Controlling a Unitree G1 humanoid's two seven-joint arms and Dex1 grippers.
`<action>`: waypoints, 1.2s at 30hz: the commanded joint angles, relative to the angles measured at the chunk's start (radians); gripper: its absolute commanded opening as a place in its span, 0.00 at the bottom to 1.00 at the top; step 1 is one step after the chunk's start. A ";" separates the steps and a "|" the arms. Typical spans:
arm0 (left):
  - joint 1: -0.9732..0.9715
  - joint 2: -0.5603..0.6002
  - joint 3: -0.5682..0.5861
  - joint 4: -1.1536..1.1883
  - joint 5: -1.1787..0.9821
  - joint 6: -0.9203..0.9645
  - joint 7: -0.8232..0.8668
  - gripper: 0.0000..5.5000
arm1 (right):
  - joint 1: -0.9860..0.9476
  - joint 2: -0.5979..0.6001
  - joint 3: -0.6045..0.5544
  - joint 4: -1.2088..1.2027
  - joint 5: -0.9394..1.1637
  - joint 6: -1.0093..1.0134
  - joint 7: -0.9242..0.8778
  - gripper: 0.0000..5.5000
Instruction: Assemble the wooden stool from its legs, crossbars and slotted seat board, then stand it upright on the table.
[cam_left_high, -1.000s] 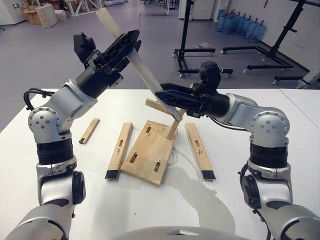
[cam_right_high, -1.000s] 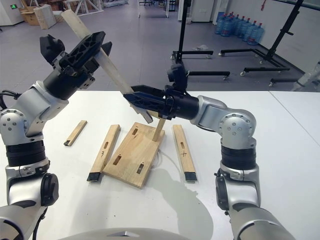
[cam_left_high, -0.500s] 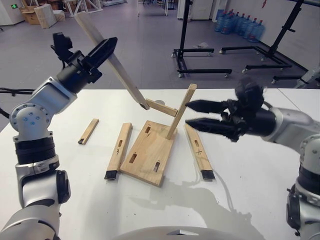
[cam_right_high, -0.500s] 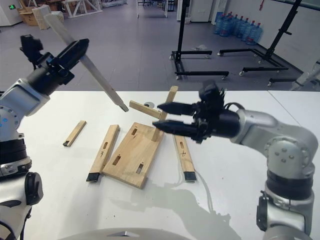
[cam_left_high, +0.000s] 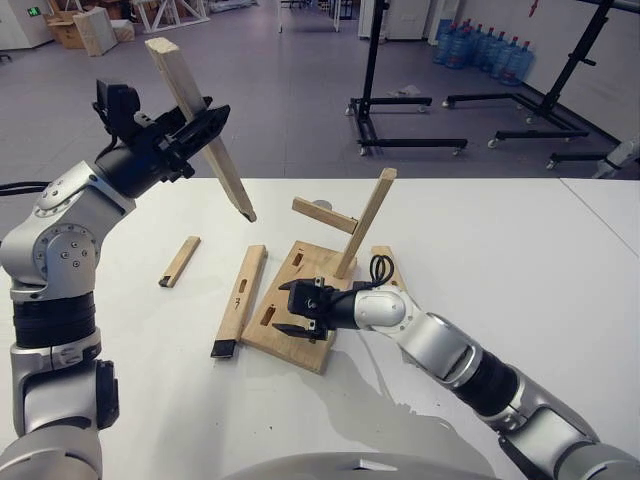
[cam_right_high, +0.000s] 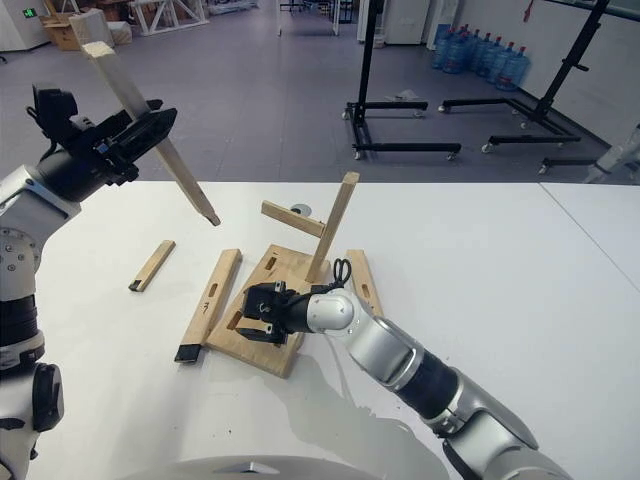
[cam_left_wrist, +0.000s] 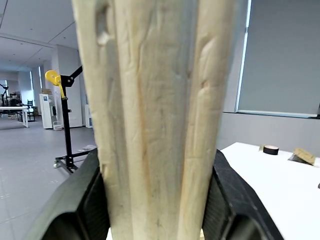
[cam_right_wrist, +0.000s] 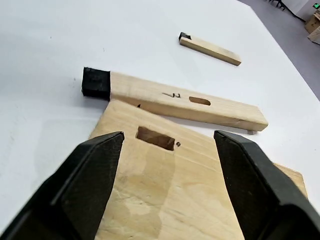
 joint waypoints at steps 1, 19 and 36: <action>0.018 -0.034 0.015 -0.016 -0.014 0.030 0.019 0.37 | 0.000 0.000 0.052 0.004 -0.074 -0.014 0.039 0.60; 0.062 -0.080 0.045 -0.001 0.035 0.017 0.031 0.37 | 0.183 -0.391 0.025 -0.083 -0.246 -0.110 0.314 0.60; 0.115 -0.094 0.066 -0.062 0.014 0.047 0.060 0.37 | 0.275 -0.628 -0.186 -0.074 -0.221 -0.260 0.447 0.60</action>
